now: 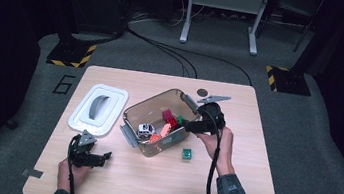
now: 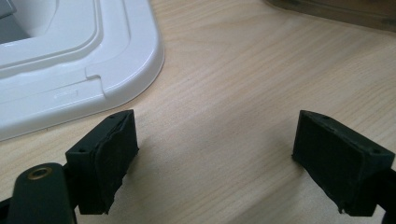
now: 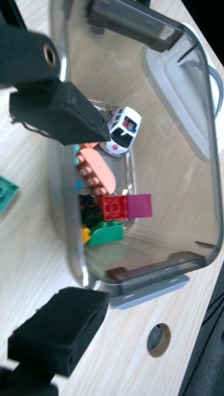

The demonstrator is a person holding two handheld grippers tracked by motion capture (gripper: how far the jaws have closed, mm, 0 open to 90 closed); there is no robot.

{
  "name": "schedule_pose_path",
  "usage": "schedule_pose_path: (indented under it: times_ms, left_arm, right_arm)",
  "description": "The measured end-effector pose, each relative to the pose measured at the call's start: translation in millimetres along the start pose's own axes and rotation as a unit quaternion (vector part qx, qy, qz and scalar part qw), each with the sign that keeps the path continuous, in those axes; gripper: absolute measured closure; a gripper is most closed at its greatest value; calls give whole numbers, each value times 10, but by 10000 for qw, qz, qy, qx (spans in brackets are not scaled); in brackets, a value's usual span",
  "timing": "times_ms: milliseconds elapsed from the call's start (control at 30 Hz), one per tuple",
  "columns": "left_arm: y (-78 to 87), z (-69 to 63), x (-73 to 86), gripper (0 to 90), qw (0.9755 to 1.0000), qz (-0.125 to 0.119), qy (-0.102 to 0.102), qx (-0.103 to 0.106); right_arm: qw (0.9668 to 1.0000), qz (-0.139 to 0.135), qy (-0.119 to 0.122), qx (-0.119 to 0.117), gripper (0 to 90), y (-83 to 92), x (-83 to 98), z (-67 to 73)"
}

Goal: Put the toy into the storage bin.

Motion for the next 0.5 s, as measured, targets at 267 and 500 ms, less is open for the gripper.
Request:
schedule_pose_path:
  times_ms: [267,500]
  left_arm:
    - [0,0,0,137,10000,-4,-1,-6]
    - [-1,0,0,137,10000,-5,0,-9]
  right_arm:
    - [9999,-41,-141,33,131,64,345,-38]
    - [9990,99,-439,32,95,-105,716,-100]
Point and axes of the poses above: each handheld gripper's, and its own axes: y roughly backward along the jaws, x roughly out of its underside, z roughly to its left, the point moved 2 cm from there along -y, roughly forward along the jaws, and after that the axes turned 13 degrees about -x, right-handed, at the moved point
